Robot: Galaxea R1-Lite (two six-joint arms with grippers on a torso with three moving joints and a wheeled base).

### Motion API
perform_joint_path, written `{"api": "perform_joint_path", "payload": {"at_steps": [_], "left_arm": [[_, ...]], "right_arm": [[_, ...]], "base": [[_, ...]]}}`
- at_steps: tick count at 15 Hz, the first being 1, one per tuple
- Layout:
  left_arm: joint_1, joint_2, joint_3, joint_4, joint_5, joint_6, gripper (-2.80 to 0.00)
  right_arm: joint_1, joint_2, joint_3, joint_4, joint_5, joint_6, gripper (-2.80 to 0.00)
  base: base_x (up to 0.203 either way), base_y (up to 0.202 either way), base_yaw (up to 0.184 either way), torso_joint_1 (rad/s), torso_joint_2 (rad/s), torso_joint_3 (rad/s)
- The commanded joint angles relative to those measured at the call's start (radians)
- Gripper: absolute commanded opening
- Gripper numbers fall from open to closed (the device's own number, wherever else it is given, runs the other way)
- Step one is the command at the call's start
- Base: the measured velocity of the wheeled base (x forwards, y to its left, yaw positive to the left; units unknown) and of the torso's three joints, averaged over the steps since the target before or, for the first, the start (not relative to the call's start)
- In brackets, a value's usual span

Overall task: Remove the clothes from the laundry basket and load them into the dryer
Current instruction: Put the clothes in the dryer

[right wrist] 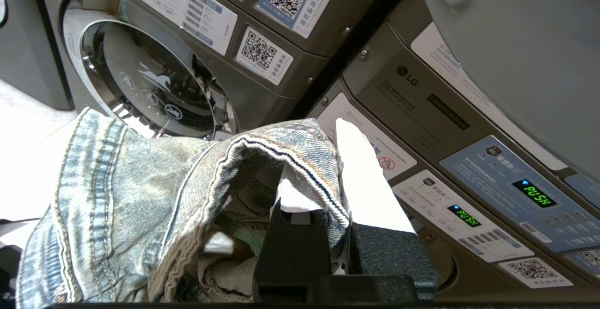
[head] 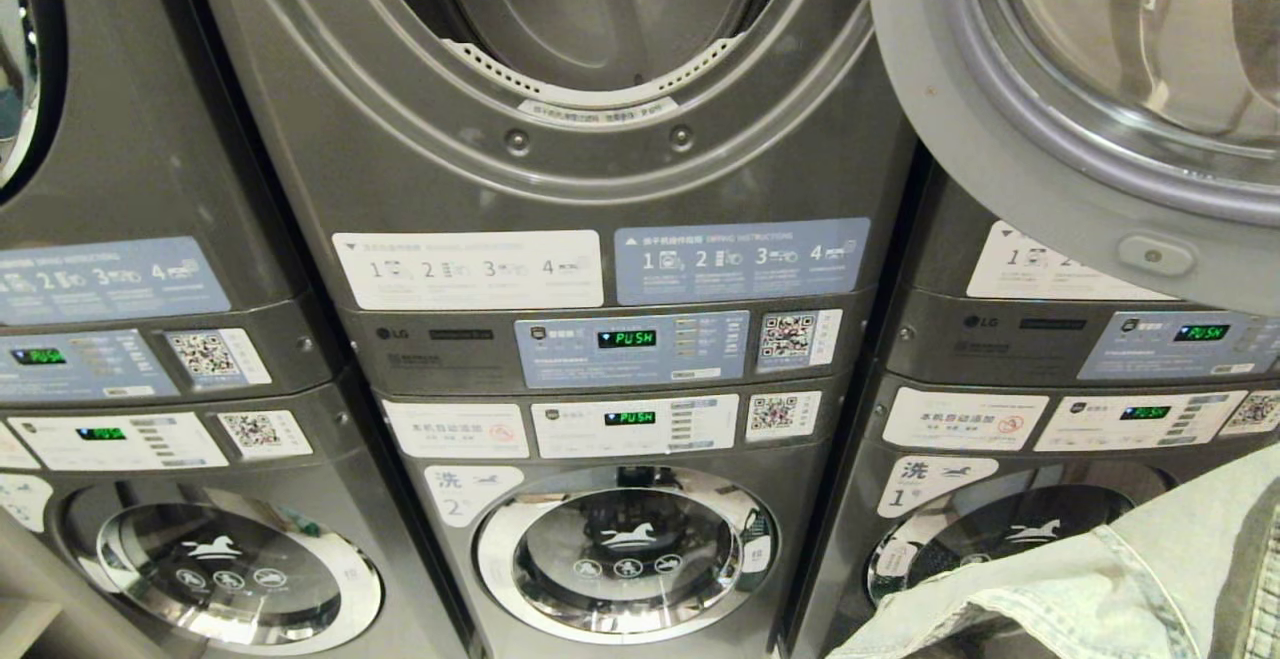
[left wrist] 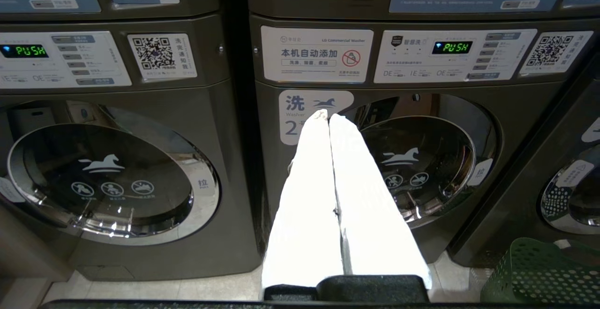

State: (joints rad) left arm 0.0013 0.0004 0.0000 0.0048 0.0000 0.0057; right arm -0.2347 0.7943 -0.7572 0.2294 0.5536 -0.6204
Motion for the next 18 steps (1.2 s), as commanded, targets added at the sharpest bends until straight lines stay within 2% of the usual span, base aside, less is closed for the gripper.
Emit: {"api": "perform_joint_path", "payload": {"at_steps": [1,7,18], "left_arm": [[0.000,0.000,0.002,0.000,0.000,0.000,-2.80],[0.000,0.000,0.002,0.000,0.000,0.000,-2.80],[0.000,0.000,0.002,0.000,0.000,0.000,-2.80]], "right_arm": [[0.000,-0.003,0.001,0.002,0.003,-0.004,-2.80],[0.000,-0.010,0.003,0.002,0.002,-0.004,-2.80],[0.000,-0.030,0.025,0.002,-0.009,-0.005,-2.80]], "base": [[0.000,0.000,0.000,0.085,-0.16,-0.080],[0.002,0.025,0.000,0.074,-0.14,-0.069],[0.000,0.192,-0.001,0.062,-0.12,-0.063]]}}
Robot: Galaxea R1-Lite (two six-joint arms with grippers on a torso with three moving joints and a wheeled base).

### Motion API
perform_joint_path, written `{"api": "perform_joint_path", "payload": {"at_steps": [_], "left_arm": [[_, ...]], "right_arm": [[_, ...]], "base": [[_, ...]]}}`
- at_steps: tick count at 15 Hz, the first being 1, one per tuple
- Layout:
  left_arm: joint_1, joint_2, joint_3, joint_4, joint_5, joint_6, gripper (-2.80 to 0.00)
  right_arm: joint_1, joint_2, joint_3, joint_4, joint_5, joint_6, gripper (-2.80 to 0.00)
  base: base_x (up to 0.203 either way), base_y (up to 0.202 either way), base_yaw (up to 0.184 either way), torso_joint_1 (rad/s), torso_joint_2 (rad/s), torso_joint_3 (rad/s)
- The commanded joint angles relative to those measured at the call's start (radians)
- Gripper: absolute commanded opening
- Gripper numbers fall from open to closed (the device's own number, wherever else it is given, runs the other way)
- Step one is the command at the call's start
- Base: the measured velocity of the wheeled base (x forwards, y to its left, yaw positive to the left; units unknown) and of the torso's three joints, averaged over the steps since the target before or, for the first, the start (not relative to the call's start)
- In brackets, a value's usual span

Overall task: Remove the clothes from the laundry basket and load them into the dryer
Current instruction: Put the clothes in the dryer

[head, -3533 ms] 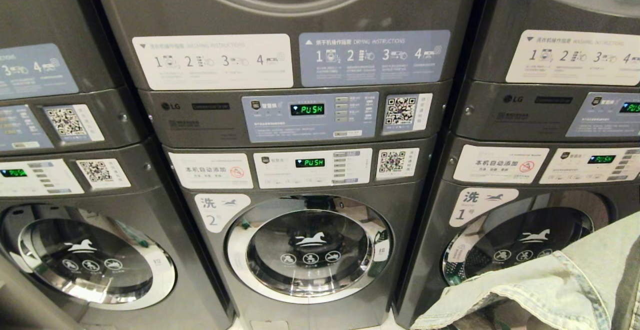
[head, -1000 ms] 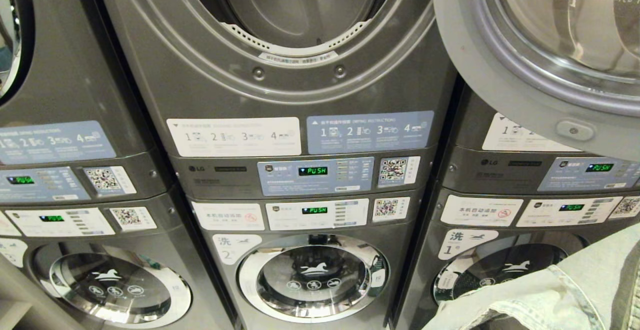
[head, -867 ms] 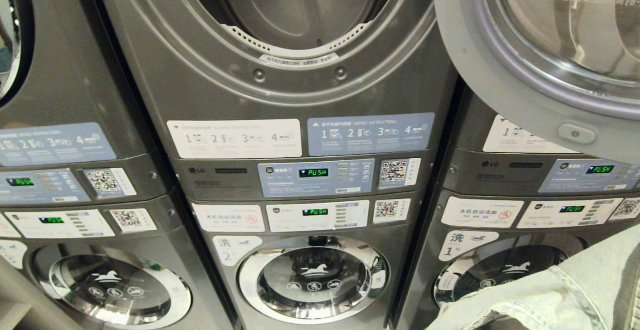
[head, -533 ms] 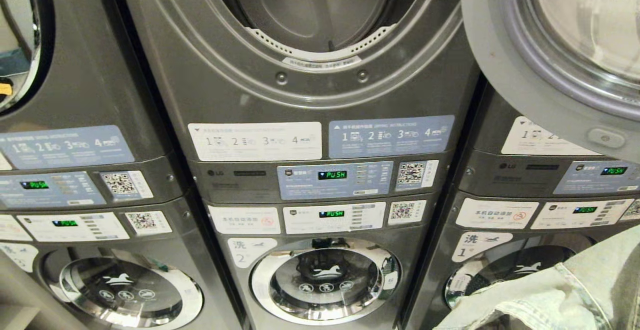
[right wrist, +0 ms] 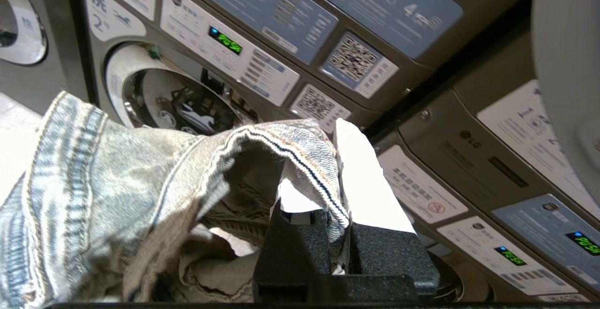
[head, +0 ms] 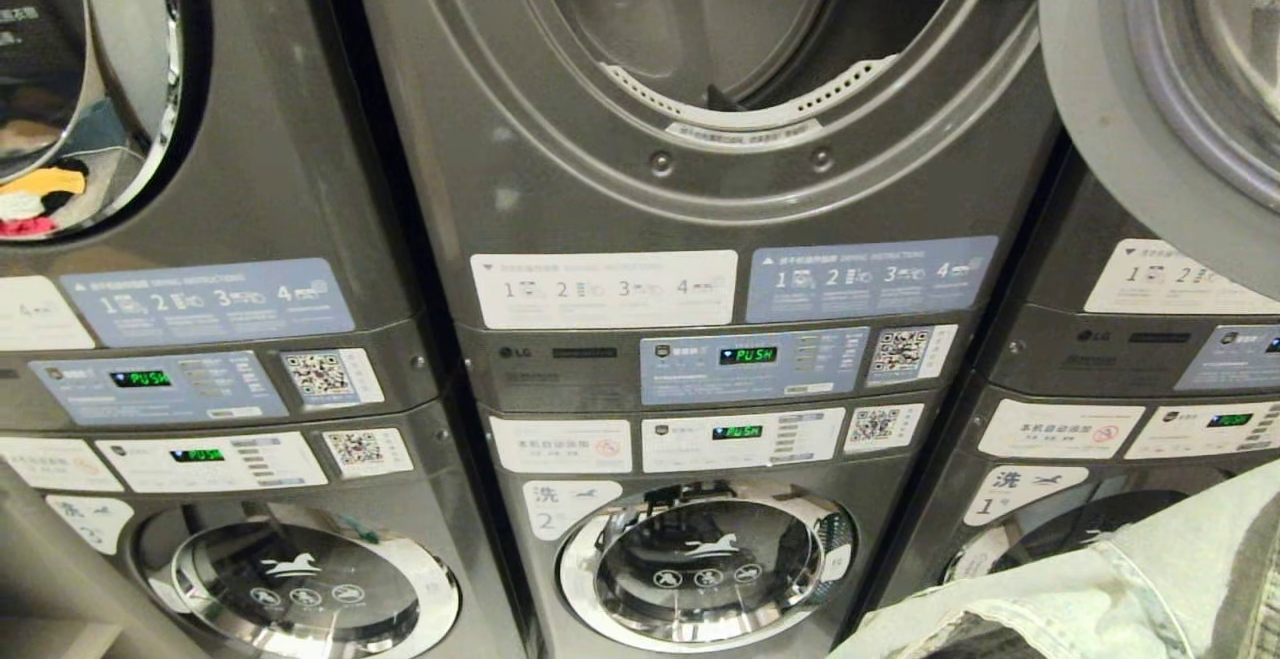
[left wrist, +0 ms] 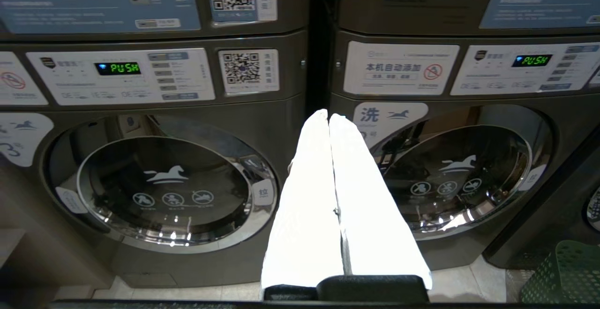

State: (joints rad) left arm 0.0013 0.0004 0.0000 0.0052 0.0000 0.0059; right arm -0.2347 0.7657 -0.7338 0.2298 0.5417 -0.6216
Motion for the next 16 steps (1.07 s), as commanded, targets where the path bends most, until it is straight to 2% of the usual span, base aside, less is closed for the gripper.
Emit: {"api": "perform_joint_path", "payload": {"at_steps": [1,4,9,16], "left_arm": [[0.000,0.000,0.002,-0.001,0.000,0.000,-2.80],[0.000,0.000,0.002,-0.001,0.000,0.000,-2.80],[0.000,0.000,0.002,-0.001,0.002,0.000,-2.80],[0.000,0.000,0.002,-0.001,0.000,0.000,-2.80]], "right_arm": [[0.000,-0.002,0.002,0.001,0.003,-0.004,-2.80],[0.000,-0.002,0.003,0.002,0.003,-0.004,-2.80],[0.000,-0.003,0.010,0.002,0.003,-0.007,-2.80],[0.000,-0.009,0.021,0.002,0.003,-0.010,-2.80]], "base": [[0.000,0.196,-0.004,0.076,-0.14,-0.068],[0.000,0.150,0.000,0.059,-0.11,-0.055],[0.000,0.000,0.000,0.055,-0.11,-0.053],[0.186,0.000,0.000,0.063,-0.12,-0.060]]}}
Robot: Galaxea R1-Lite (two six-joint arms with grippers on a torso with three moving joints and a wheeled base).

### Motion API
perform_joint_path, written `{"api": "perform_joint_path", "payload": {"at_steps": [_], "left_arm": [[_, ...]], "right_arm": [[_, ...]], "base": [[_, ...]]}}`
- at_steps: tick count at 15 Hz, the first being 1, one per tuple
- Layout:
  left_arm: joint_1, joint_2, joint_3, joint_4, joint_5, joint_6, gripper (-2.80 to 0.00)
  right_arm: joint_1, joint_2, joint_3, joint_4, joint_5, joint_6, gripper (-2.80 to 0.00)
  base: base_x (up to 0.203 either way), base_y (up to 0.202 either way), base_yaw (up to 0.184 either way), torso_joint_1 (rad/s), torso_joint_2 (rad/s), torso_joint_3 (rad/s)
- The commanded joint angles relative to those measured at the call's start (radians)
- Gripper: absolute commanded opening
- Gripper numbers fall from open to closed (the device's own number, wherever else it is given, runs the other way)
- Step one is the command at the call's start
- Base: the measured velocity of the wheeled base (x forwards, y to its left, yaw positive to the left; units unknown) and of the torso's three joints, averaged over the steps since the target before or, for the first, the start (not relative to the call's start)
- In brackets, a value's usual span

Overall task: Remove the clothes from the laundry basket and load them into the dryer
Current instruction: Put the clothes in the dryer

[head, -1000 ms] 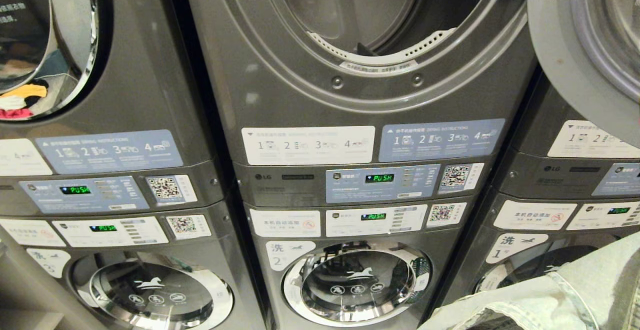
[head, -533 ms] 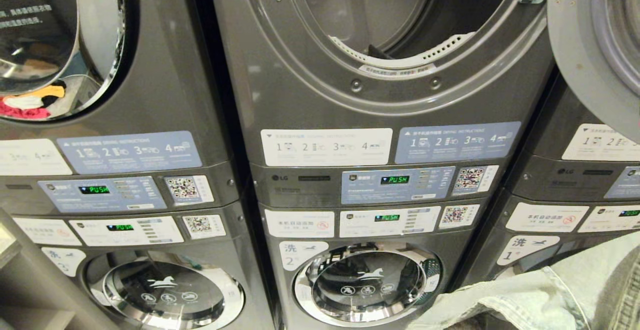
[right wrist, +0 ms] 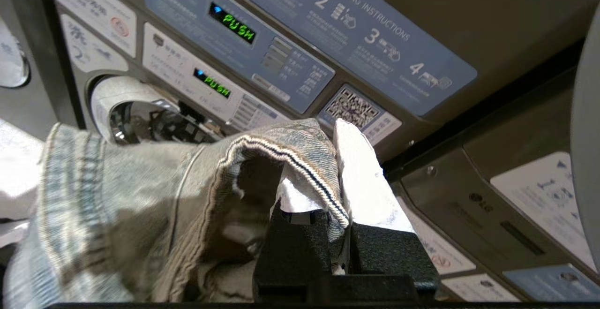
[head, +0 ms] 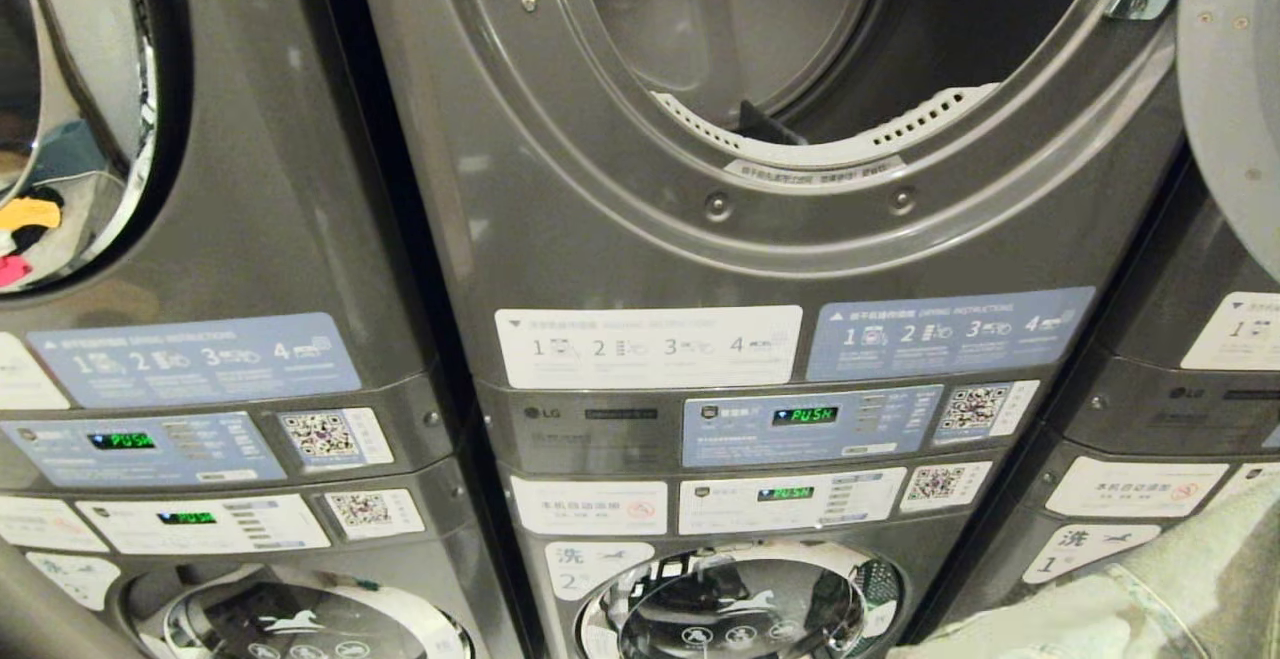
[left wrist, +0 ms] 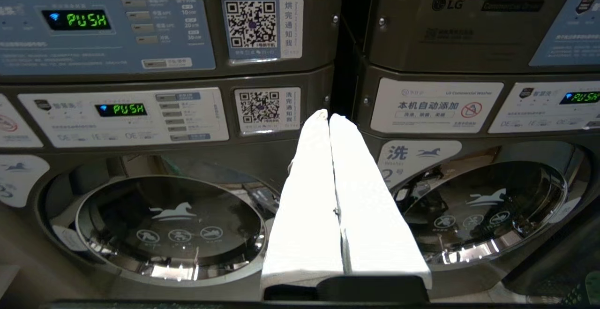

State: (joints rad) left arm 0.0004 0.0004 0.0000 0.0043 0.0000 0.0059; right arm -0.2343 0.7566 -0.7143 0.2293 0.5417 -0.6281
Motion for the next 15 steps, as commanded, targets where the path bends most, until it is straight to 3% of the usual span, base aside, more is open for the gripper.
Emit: {"api": "perform_joint_path", "payload": {"at_steps": [1,4,15], "left_arm": [[0.001,0.000,0.002,0.000,0.000,0.000,-2.80],[0.001,0.000,0.002,0.000,0.000,0.000,-2.80],[0.001,0.000,0.002,0.000,0.002,0.000,-2.80]], "right_arm": [[0.000,0.000,0.002,0.001,0.004,-0.005,-2.80],[0.000,0.000,0.006,0.002,0.004,-0.005,-2.80],[0.000,0.000,0.010,0.002,0.004,-0.007,-2.80]], "base": [[0.191,0.000,-0.002,0.043,-0.08,-0.040],[0.162,0.000,0.001,0.066,-0.11,-0.058],[0.000,0.000,0.000,0.060,-0.12,-0.058]]}}
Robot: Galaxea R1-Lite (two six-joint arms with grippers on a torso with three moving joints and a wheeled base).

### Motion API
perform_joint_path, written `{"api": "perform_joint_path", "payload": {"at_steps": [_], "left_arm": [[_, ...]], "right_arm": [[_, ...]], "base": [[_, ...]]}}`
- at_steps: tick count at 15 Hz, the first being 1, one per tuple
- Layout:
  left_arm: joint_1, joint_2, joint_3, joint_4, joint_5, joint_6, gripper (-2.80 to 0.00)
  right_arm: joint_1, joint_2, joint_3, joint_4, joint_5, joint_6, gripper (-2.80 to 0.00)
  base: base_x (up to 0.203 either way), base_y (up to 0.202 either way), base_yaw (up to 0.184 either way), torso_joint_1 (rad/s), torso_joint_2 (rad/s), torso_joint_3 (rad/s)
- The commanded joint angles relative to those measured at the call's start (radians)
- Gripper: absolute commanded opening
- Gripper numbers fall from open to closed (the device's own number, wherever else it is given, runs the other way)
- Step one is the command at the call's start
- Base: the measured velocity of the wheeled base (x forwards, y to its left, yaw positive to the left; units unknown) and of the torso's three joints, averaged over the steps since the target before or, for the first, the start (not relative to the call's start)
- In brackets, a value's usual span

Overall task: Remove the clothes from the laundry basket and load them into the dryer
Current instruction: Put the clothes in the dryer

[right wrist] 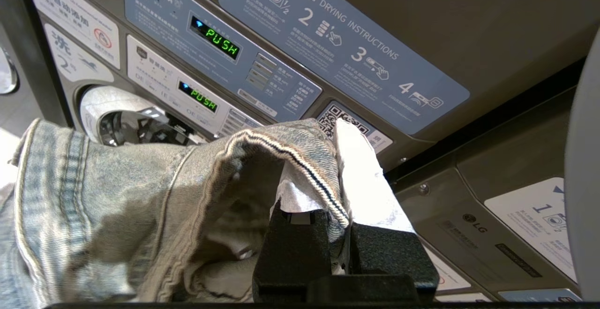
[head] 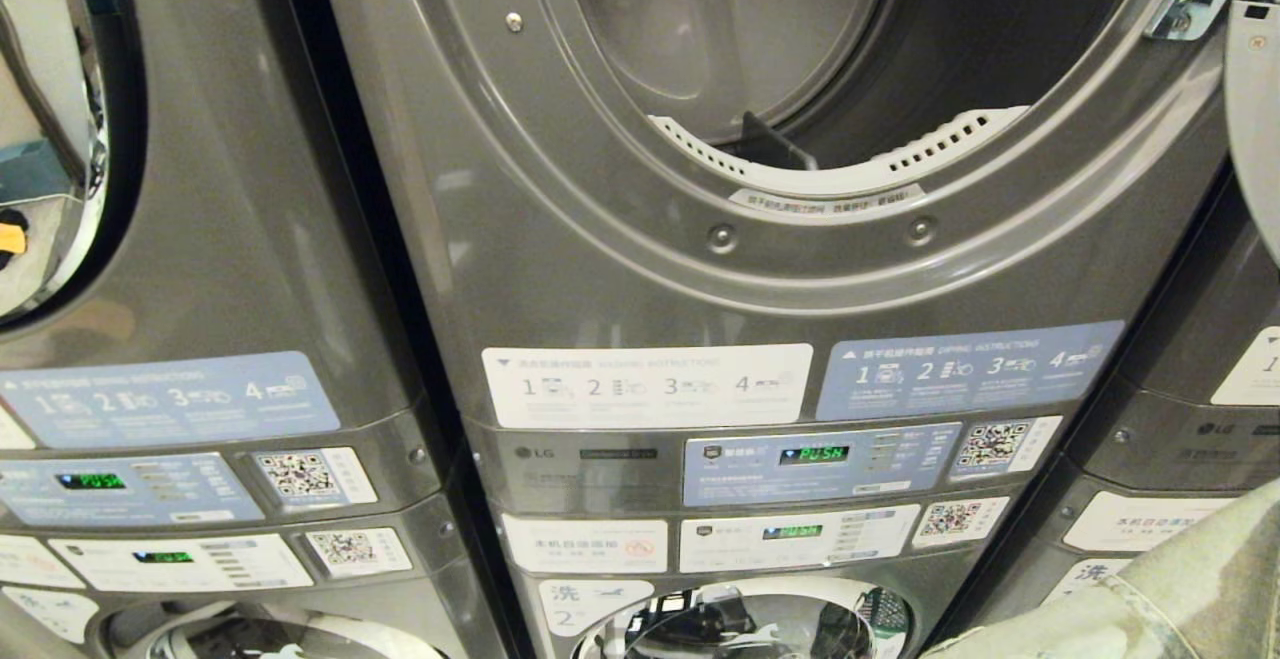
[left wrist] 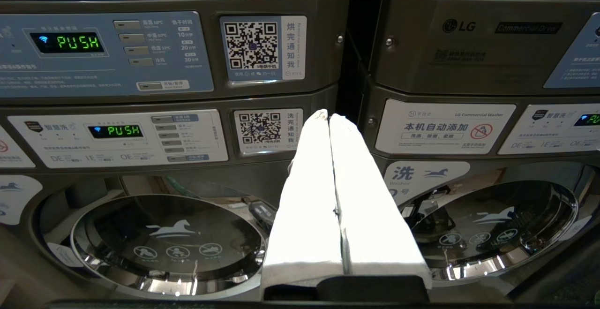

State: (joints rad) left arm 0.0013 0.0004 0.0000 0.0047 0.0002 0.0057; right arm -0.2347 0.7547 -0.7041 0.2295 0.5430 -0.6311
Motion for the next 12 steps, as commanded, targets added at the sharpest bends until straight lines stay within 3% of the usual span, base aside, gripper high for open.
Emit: {"api": "perform_joint_path", "payload": {"at_steps": [1,8,12], "left_arm": [[0.000,0.000,0.002,0.000,0.000,0.000,-2.80],[0.000,0.000,0.002,0.000,0.000,0.000,-2.80],[0.000,0.000,0.002,0.000,0.001,0.000,-2.80]], "right_arm": [[0.000,0.000,0.000,0.002,0.003,-0.004,-2.80],[0.000,0.000,0.002,0.002,0.003,-0.007,-2.80],[0.000,0.002,0.002,0.002,0.003,-0.015,-2.80]], "base": [[0.000,0.000,0.000,0.044,-0.09,0.001],[0.000,0.000,0.000,0.064,-0.13,0.109],[0.000,0.000,0.000,0.075,-0.15,-0.013]]}}
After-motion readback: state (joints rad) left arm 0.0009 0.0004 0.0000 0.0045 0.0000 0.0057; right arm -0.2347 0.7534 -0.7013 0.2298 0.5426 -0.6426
